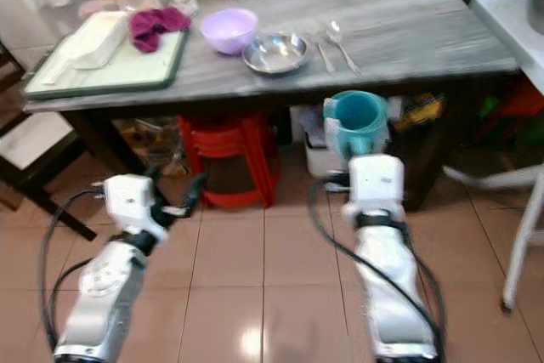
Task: Setting the table
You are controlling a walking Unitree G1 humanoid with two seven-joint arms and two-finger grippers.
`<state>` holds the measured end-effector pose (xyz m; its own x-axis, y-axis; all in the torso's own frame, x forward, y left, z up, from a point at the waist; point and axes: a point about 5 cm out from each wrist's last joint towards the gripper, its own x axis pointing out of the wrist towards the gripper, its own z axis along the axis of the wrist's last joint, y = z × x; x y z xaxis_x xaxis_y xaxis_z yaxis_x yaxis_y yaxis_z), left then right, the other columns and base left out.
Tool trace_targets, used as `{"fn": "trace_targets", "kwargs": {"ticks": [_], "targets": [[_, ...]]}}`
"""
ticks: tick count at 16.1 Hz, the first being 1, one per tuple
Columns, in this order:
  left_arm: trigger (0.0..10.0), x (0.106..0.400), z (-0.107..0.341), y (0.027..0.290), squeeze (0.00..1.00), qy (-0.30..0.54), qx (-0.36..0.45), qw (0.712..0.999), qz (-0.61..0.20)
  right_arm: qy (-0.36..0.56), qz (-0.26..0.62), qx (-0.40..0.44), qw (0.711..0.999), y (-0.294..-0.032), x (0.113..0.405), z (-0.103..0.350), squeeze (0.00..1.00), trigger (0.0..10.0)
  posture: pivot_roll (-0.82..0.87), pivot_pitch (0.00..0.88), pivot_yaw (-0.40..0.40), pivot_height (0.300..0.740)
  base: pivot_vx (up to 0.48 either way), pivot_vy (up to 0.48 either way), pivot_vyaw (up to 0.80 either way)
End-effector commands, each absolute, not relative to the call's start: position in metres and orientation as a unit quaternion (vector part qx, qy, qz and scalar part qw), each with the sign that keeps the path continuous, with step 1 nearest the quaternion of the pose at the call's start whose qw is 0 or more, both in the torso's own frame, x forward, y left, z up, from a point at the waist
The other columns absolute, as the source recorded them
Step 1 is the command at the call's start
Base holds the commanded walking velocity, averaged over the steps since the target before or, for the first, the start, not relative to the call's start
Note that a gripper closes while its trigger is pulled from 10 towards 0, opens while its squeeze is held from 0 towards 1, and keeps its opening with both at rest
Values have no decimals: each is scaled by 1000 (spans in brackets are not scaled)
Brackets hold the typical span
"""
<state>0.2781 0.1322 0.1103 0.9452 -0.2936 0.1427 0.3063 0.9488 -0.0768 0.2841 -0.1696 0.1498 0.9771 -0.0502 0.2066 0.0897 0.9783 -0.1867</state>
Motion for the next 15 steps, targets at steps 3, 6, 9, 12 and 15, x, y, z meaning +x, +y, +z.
{"fn": "trace_targets", "kwargs": {"ticks": [3,6,9,12,15], "targets": [[10000,276,108,144,0,-56,-42,987,-142,-111,-21,-87,990,-158,285,153,0,10000,-117,112,108,740,407,0,-613],[10000,277,109,142,0,-56,-43,987,-147,-117,-24,-90,989,-158,285,156,0,10000,-117,110,111,740,409,0,-140],[10000,278,110,142,0,-58,-42,986,-149,-128,-32,-97,986,-160,285,161,0,10000,-117,107,111,740,412,0,0],[10000,279,112,141,0,-60,-43,986,-152,-132,-36,-104,985,-162,286,162,0,10000,-118,105,110,740,412,0,0],[10000,279,113,140,0,-62,-44,985,-154,-135,-37,-109,984,-162,287,164,0,10000,-118,102,110,740,412,0,0]]}}
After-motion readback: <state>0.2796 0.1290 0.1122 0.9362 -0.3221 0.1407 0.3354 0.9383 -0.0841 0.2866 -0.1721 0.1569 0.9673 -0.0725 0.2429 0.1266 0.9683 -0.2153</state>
